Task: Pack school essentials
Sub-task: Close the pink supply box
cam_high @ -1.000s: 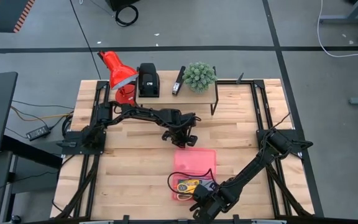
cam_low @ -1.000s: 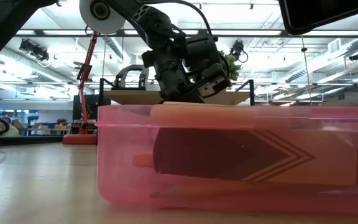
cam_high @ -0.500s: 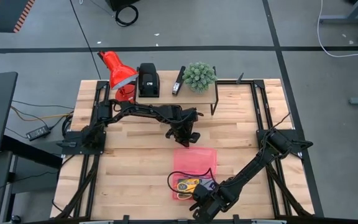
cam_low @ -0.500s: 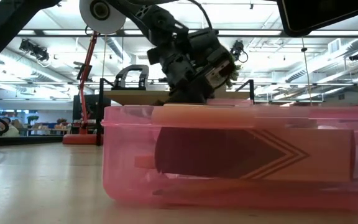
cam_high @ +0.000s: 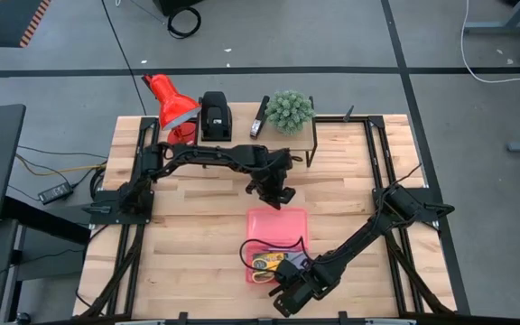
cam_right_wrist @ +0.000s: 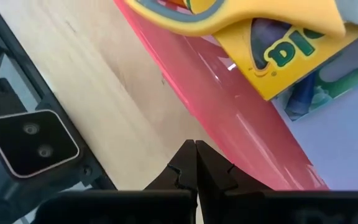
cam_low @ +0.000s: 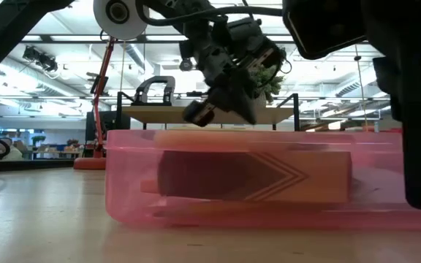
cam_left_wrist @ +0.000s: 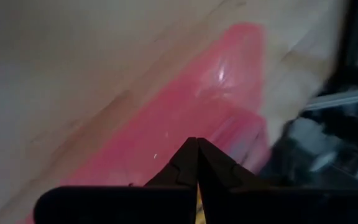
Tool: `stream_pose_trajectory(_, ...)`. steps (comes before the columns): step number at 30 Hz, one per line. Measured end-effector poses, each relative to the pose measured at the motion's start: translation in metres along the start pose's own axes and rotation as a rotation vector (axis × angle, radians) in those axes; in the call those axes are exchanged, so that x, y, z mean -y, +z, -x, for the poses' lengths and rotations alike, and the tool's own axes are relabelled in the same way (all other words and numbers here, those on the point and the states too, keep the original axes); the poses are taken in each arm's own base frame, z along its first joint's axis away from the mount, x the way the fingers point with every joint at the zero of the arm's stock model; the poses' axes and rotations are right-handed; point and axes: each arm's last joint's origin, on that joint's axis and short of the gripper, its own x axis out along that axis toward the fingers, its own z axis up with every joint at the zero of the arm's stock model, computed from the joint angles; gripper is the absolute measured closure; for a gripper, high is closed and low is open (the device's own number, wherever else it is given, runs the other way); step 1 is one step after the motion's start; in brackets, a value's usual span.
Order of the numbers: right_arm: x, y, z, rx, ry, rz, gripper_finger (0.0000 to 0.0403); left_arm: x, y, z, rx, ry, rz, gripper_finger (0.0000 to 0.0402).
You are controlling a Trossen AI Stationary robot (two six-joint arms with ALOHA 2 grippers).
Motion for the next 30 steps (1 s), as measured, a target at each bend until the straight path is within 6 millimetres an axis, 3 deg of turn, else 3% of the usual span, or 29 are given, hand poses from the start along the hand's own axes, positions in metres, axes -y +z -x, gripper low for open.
stream_pose_trajectory(7, 0.002, -0.01, -0.003, -0.018, -0.024, 0.016, 0.0397, -0.025, 0.014, 0.037, 0.105, 0.356, 0.042, 0.0395)
stream_pose_trajectory(12, 0.001, -0.013, -0.001, -0.02, -0.021, 0.022, 0.0397, -0.033, 0.016, 0.044, 0.1, 0.392, 0.1, 0.0384)
stream_pose_trajectory(19, 0.003, -0.004, -0.002, -0.012, -0.027, 0.016, 0.0397, -0.028, 0.008, 0.036, 0.071, 0.403, 0.092, 0.0397)
stream_pose_trajectory(26, 0.004, 0.004, -0.003, -0.004, -0.026, 0.026, 0.0397, -0.038, -0.003, 0.001, -0.077, 0.478, 0.123, 0.0385)
stream_pose_trajectory(30, 0.004, 0.004, -0.002, -0.005, -0.025, 0.025, 0.0397, -0.036, -0.004, -0.008, -0.054, 0.475, 0.153, 0.0379)
